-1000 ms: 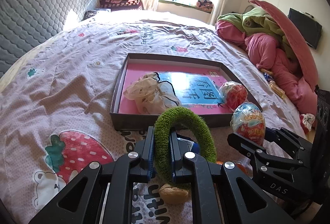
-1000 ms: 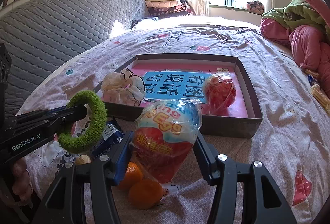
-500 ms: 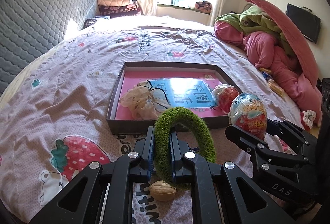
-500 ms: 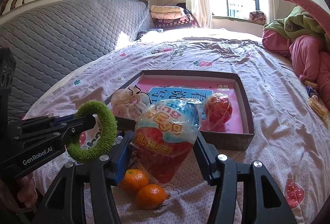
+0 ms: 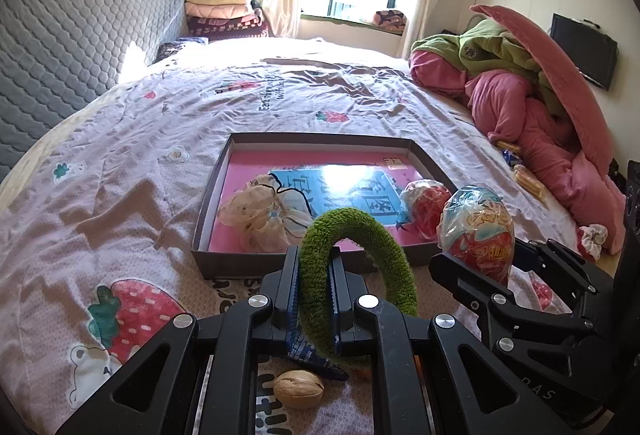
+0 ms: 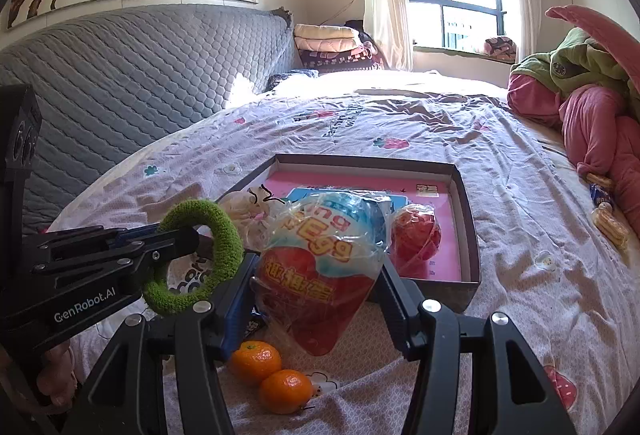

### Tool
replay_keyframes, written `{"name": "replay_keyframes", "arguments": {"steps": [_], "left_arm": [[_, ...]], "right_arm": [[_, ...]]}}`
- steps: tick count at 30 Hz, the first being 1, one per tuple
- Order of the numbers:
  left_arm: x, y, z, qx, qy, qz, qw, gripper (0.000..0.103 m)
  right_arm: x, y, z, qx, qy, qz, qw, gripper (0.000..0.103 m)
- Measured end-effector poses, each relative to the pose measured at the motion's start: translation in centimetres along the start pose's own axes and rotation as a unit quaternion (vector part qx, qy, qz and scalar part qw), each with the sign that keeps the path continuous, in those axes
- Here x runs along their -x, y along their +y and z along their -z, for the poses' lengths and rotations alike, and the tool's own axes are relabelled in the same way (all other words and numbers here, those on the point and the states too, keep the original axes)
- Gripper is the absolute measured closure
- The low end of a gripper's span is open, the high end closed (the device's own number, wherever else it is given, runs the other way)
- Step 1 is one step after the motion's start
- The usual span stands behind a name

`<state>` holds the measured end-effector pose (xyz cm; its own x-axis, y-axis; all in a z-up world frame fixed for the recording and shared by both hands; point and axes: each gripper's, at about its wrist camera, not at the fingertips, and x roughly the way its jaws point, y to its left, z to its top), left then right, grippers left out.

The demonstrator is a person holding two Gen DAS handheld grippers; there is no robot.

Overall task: Organize objects
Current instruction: 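Carry green ring over tray with left gripper while right gripper carries candy bag there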

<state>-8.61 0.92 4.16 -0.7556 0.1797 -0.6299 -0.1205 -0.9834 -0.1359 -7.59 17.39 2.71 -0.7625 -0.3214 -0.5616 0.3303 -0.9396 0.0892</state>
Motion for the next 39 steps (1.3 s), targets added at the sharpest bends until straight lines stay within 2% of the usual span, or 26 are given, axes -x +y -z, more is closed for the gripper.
{"name": "replay_keyframes", "arguments": {"steps": [39], "left_arm": [[-5.3, 3.2, -7.5, 0.027, -0.028, -0.01, 0.9992, 0.091]], "right_arm": [[-4.8, -1.1, -5.0, 0.041, -0.011, 0.016, 0.999, 0.046]]}}
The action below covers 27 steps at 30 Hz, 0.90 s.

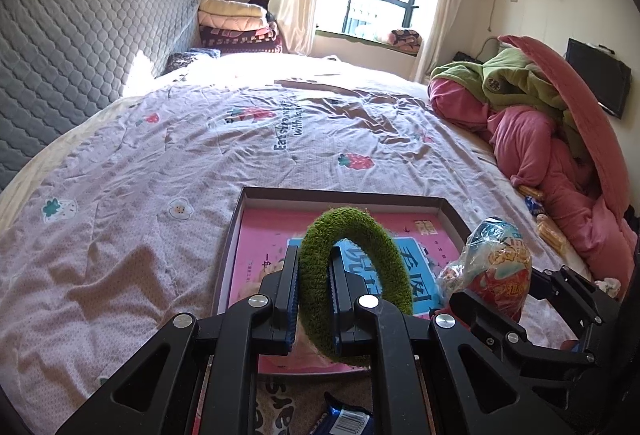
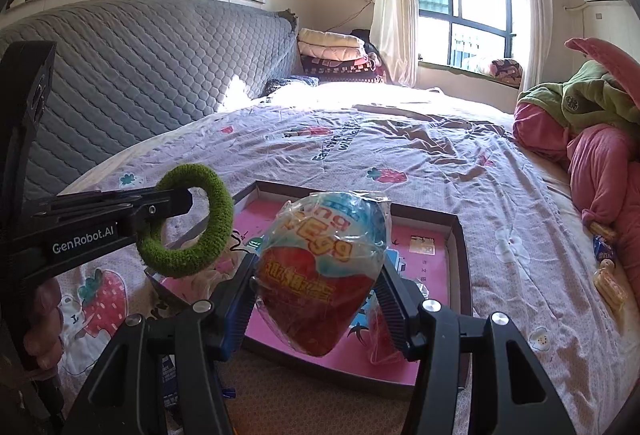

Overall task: Organize objects
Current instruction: 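Carry green ring over tray with left gripper while right gripper carries candy bag there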

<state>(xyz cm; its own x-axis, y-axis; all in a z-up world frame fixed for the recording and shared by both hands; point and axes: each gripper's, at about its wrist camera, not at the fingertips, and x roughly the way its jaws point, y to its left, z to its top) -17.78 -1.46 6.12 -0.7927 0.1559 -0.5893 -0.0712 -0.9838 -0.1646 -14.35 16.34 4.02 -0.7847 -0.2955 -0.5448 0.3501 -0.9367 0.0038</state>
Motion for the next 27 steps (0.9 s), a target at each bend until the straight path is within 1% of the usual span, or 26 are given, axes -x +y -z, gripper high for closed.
{"name": "replay_keyframes", "arguments": {"steps": [7, 16, 27], "left_arm": [[-1.5, -0.3, -0.3, -0.003, 0.007, -0.003, 1.0, 0.09], [-3.1, -0.7, 1.2, -0.01, 0.025, -0.002, 0.9996, 0.091], [-3.7, -1.2, 2.7, -0.026, 0.034, -0.006, 0.9991, 0.09]], "right_arm": [[-1.1, 0.0, -0.1, 0.006, 0.01, -0.001, 1.0, 0.046], [-2.5, -0.4, 0.7, 0.0, 0.034, -0.002, 0.999, 0.046], [-3.9, -0.8, 1.7, 0.002, 0.057, 0.002, 0.998, 0.046]]}}
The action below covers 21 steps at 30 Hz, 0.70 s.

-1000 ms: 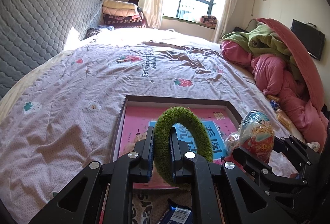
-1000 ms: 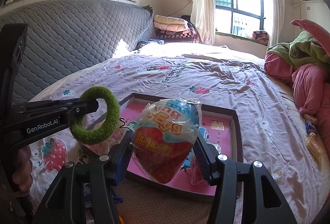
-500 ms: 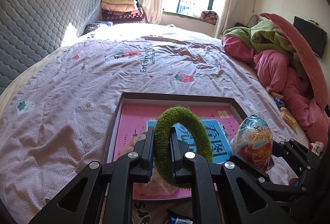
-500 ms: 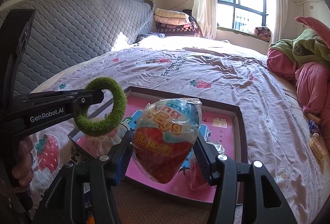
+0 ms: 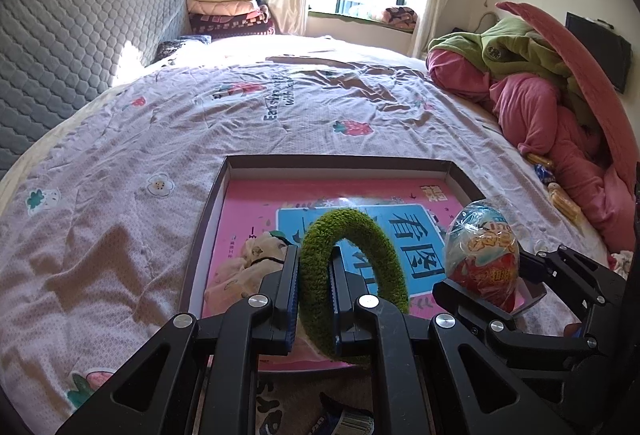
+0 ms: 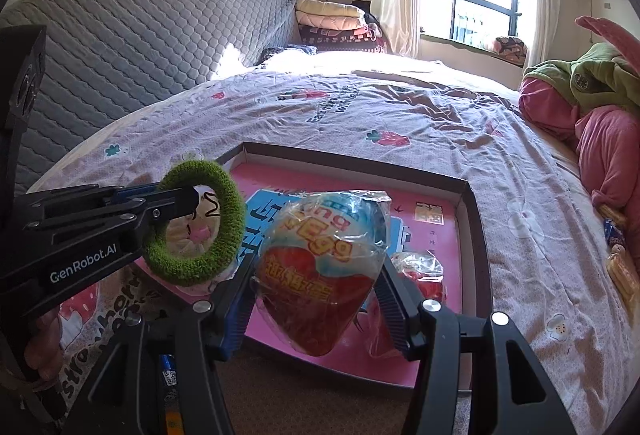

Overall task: Organize objects
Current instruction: 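Carry green ring over tray with left gripper while right gripper carries candy bag there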

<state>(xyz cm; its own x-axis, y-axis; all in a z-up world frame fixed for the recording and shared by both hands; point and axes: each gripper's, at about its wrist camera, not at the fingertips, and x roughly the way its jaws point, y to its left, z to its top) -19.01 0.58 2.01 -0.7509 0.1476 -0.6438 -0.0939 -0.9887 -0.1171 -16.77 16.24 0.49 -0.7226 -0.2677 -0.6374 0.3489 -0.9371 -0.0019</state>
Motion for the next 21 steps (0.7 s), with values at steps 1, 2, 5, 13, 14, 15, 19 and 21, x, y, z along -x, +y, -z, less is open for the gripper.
{"name": "replay_keyframes", "arguments": {"steps": [1, 2, 5, 13, 14, 15, 19, 21], "left_arm": [[-0.1, 0.0, 0.1, 0.001, 0.0, -0.001, 1.0, 0.09], [-0.1, 0.0, 0.1, 0.0, 0.001, -0.001, 1.0, 0.09], [-0.3, 0.1, 0.3, 0.001, 0.002, -0.003, 1.0, 0.09], [-1.1, 0.1, 0.5, 0.004, 0.007, -0.001, 1.0, 0.09], [-1.2, 0.1, 0.6, 0.004, 0.007, -0.002, 1.0, 0.09], [-1.3, 0.0, 0.6, 0.003, 0.008, -0.002, 1.0, 0.09], [-1.6, 0.0, 0.8, 0.003, 0.012, -0.001, 0.9999, 0.09], [-1.7, 0.0, 0.9, 0.002, 0.013, -0.001, 0.9999, 0.09]], "right_arm": [[-0.1, 0.0, 0.1, 0.001, 0.002, 0.0, 1.0, 0.046], [-0.1, 0.0, 0.1, 0.002, 0.002, 0.002, 1.0, 0.046], [-0.4, 0.0, 0.2, 0.004, 0.005, 0.004, 1.0, 0.046], [-0.6, 0.4, 0.5, 0.013, 0.005, 0.003, 1.0, 0.046], [-0.7, 0.4, 0.6, 0.012, 0.007, 0.002, 1.0, 0.046], [-0.9, 0.3, 0.6, 0.01, 0.01, 0.001, 1.0, 0.046], [-1.4, 0.1, 0.9, 0.009, 0.017, 0.004, 1.0, 0.046], [-1.6, 0.1, 1.0, 0.007, 0.019, 0.005, 1.0, 0.046]]}}
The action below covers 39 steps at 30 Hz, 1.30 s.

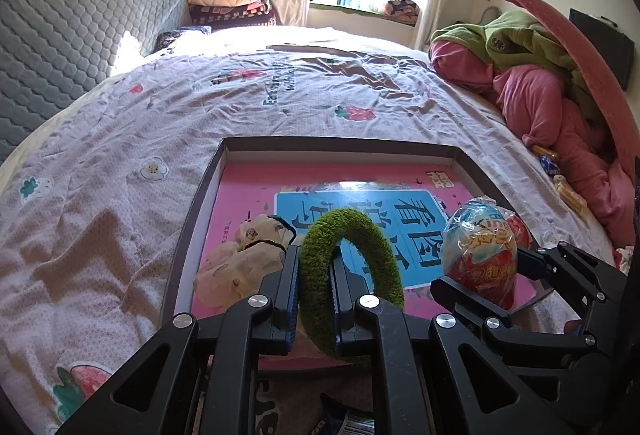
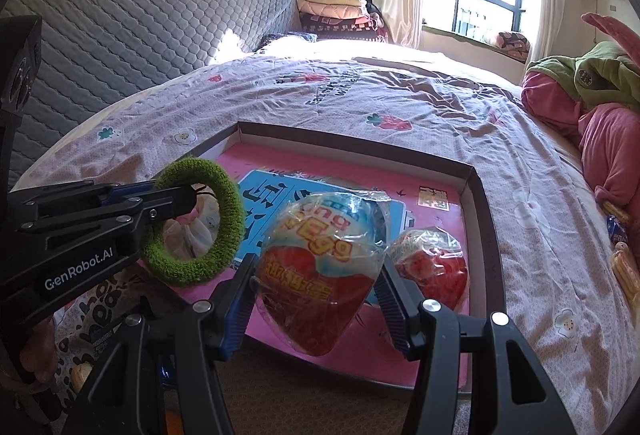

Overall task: Organize objects
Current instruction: 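Open left gripper dropping green ring in tray while right gripper releases candy bag there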

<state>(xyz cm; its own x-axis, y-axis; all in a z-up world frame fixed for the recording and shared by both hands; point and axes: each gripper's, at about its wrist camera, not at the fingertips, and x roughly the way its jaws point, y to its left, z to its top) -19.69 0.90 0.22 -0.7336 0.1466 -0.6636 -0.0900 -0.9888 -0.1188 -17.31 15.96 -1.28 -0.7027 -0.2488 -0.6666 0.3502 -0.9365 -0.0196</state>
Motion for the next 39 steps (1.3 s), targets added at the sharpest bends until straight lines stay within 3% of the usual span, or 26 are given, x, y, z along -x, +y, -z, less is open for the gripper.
{"name": "replay_keyframes", "arguments": {"steps": [11, 30, 35, 39], "left_arm": [[-0.4, -0.8, 0.6, -0.011, 0.006, 0.004, 0.9999, 0.09], [-1.1, -2.2, 1.5, -0.036, 0.024, 0.003, 0.9991, 0.089], [-1.1, -2.3, 1.5, -0.042, 0.031, 0.001, 0.9986, 0.087], [-1.5, -2.4, 1.6, -0.042, 0.05, 0.009, 0.9978, 0.078]], "right_arm": [[-1.4, -1.3, 0.5, -0.015, 0.029, 0.026, 0.999, 0.046], [-1.5, -1.9, 0.5, -0.036, 0.041, 0.025, 0.998, 0.046], [-1.4, -1.9, 0.6, -0.037, 0.042, 0.023, 0.998, 0.044], [-1.4, -1.8, 0.6, -0.039, 0.042, 0.023, 0.998, 0.043]]}}
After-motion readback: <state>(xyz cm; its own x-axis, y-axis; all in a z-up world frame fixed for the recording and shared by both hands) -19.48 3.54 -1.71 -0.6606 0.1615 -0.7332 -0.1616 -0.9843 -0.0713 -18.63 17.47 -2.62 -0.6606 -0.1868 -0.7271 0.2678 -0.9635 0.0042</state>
